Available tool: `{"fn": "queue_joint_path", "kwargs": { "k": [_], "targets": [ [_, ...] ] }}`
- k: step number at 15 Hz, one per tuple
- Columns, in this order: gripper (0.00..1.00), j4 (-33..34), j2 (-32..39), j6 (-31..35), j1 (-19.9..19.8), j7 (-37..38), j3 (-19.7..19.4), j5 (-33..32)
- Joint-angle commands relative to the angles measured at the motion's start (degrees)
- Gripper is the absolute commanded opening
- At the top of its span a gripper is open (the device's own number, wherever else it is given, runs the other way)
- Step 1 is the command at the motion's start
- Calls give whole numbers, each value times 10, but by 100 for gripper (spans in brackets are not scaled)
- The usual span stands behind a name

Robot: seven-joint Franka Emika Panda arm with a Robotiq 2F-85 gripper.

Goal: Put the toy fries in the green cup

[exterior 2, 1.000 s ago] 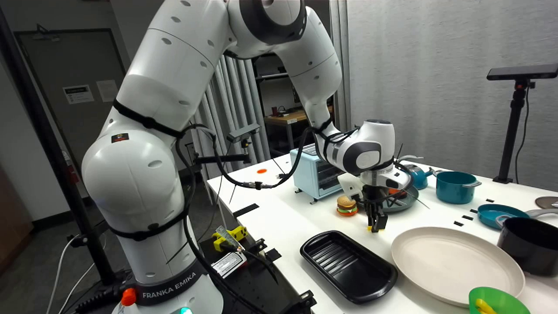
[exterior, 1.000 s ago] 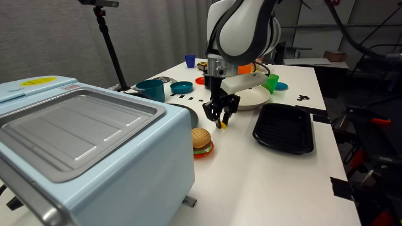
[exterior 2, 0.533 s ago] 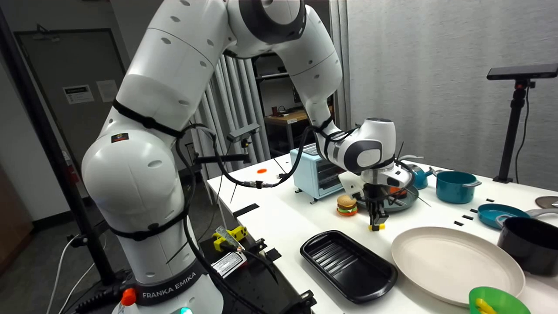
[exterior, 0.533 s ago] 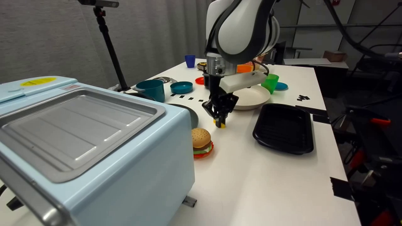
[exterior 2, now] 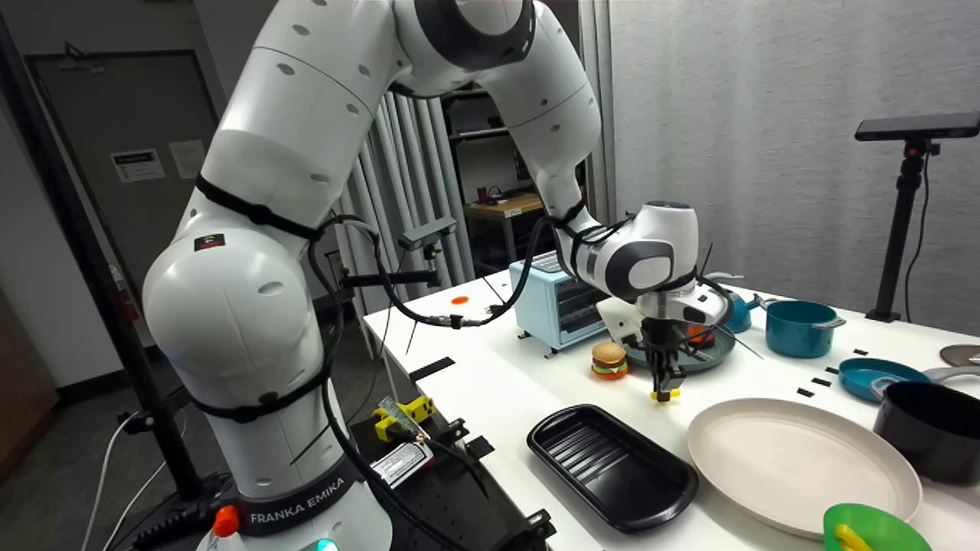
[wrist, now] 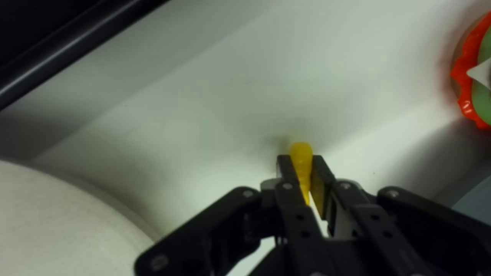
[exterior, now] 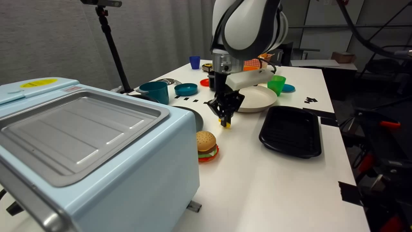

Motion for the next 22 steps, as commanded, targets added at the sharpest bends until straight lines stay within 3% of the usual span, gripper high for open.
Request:
{"fn": "queue_joint_path", "kwargs": {
  "k": [1,22],
  "targets": [
    [4,-40,-53,2,-27,-36,6,6],
    [4,-92,-147,-8,-175,-118,-19,49]
  ]
}}
